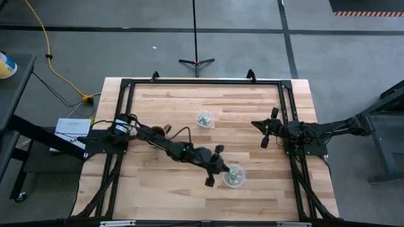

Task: Pick and place Stevia / Truvia into bins
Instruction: Put the stevia packet into the bottom transparent container, then return to Home Position

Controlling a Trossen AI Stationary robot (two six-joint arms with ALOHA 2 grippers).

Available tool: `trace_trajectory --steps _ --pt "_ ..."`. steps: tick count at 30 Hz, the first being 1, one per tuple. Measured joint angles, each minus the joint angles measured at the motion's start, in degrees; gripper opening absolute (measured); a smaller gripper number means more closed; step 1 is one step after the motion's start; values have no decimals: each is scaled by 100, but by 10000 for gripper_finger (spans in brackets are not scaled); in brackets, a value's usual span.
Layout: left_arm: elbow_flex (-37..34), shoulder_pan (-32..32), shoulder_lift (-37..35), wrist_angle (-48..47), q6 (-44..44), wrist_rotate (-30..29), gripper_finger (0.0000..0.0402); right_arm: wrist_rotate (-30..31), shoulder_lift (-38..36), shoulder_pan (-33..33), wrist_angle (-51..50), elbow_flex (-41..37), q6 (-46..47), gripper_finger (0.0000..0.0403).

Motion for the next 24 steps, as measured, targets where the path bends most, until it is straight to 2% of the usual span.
trace_trajectory --steps 6,16,18,20,22,24 --pt "549 2 364 -980 83 218 37 2 0 1 4 0 1 3" --pt "917 2 437 -1095 134 362 170 2 -7 2 2 0 2 7" --pt "967 2 331 -1526 262 -42 196 -6 -7 0 0 0 2 5" --pt "1005 -4 99 -2068 232 -853 211 -6 -7 0 0 0 2 2" --pt "955 1 -274 -2473 199 -1456 214 -6 -7 0 0 0 2 1" --pt "731 11 -699 -2600 192 -1698 207 -6 -7 1 0 0 2 2"
